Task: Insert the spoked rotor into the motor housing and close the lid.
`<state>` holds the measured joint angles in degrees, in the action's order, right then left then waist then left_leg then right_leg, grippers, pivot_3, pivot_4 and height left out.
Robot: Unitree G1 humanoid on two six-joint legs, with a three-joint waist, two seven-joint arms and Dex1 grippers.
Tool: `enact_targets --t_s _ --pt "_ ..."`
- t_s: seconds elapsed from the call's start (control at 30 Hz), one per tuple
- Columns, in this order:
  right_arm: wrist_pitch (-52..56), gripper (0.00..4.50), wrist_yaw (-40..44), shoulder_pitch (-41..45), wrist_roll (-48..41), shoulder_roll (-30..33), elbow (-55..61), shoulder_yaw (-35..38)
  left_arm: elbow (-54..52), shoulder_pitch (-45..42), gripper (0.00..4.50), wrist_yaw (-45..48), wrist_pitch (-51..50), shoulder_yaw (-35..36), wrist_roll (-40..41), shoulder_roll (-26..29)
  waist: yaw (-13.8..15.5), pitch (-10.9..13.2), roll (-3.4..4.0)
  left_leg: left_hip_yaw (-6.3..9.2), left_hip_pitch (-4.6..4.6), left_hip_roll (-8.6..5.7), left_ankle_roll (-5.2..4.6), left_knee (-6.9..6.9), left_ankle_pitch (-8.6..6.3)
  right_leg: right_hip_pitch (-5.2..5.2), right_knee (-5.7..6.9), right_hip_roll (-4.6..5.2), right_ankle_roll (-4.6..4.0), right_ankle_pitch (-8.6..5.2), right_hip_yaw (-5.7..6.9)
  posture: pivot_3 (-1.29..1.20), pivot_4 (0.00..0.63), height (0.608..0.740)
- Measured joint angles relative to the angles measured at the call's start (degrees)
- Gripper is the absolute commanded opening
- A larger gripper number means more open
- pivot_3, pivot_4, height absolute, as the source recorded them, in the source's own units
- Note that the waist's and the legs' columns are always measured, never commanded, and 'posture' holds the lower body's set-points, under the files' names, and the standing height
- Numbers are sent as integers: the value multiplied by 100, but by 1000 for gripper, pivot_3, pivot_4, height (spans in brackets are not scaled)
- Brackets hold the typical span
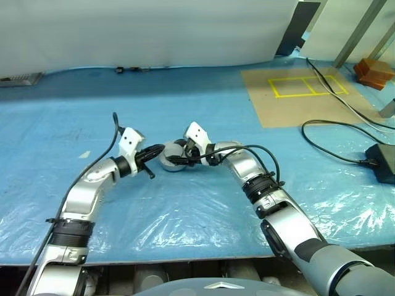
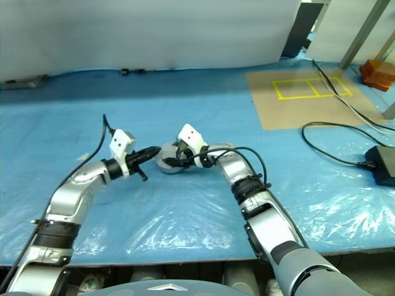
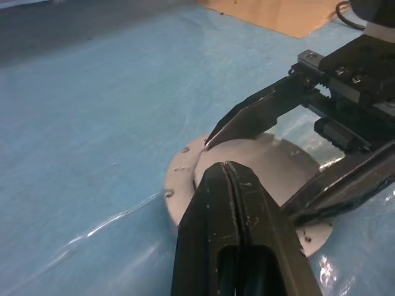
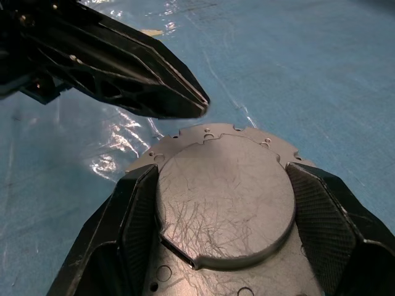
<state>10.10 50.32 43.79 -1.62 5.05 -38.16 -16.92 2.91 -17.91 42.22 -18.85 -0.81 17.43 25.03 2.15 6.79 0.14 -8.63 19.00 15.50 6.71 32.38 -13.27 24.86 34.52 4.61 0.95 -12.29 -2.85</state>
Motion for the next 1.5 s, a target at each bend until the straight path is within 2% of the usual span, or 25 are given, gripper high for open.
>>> enact_targets --t_s 0.3,0.77,0.9,1.33,1.5 --pt "33 2936 -3 -59 -1 36 107 4 748 -270 0 -47 259 -91 -353 -30 14 0 0 0 3 -5 0 -2 0 -2 -5 5 3 -2 0 0 150 740" --pt "57 2936 -38 -201 3 88 307 -7 705 -206 0 117 351 -171 -508 -21 23 -8 7 -1 2 -28 0 -16 0 -10 -19 32 19 -12 5 0 150 740" --pt "56 4225 -86 -327 9 119 472 -5 661 -183 0 128 385 -191 -531 -35 23 -13 4 0 4 -48 -1 -20 0 -11 -20 53 30 -19 4 0 150 740" --pt "-397 4225 5 -564 -80 314 763 177 577 -170 0 230 399 -193 -532 -33 44 -5 0 5 36 -51 0 -36 1 -12 -77 58 38 -18 25 0 150 740" --pt "276 4225 156 -566 -582 363 973 551 585 -196 0 234 400 -204 -556 -45 47 27 -16 9 34 -51 0 -36 1 -8 -78 58 39 -17 28 0 150 740"
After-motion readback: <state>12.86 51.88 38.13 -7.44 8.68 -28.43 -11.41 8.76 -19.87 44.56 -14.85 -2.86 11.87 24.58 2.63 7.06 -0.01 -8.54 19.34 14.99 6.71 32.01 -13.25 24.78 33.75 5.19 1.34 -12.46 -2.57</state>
